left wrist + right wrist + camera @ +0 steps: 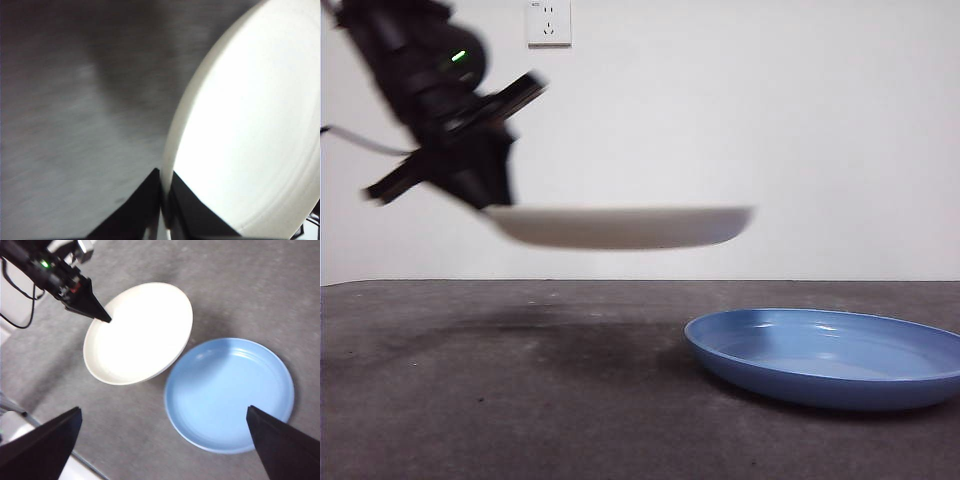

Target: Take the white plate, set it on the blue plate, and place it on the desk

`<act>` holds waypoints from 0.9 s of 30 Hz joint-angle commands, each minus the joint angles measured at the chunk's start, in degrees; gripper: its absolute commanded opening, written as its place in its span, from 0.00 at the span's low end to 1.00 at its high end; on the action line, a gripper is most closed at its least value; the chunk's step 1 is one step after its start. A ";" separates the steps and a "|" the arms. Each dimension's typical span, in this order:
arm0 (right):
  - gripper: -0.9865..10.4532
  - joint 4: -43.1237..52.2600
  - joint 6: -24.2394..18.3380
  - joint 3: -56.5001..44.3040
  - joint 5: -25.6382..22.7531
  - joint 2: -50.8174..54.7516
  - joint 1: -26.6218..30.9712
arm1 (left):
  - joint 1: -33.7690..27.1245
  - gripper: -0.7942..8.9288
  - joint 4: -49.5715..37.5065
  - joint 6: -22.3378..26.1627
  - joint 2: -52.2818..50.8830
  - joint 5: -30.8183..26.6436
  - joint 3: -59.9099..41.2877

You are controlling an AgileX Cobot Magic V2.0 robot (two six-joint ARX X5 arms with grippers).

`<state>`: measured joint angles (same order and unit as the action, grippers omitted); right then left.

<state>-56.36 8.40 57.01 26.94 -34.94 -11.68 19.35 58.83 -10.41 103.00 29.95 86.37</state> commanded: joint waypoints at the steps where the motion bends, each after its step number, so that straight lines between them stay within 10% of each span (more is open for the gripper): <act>1: 0.59 -1.84 -0.35 2.43 -2.10 0.92 -0.13 | 3.93 0.09 -0.04 -2.08 2.45 -0.04 5.27; 27: 0.59 -10.10 -1.55 12.41 -6.21 3.32 -0.13 | 18.53 0.09 5.46 -2.29 29.31 -3.43 31.47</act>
<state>-66.78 7.51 68.38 20.80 -31.51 -11.68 37.39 64.71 -12.86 130.76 26.37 116.09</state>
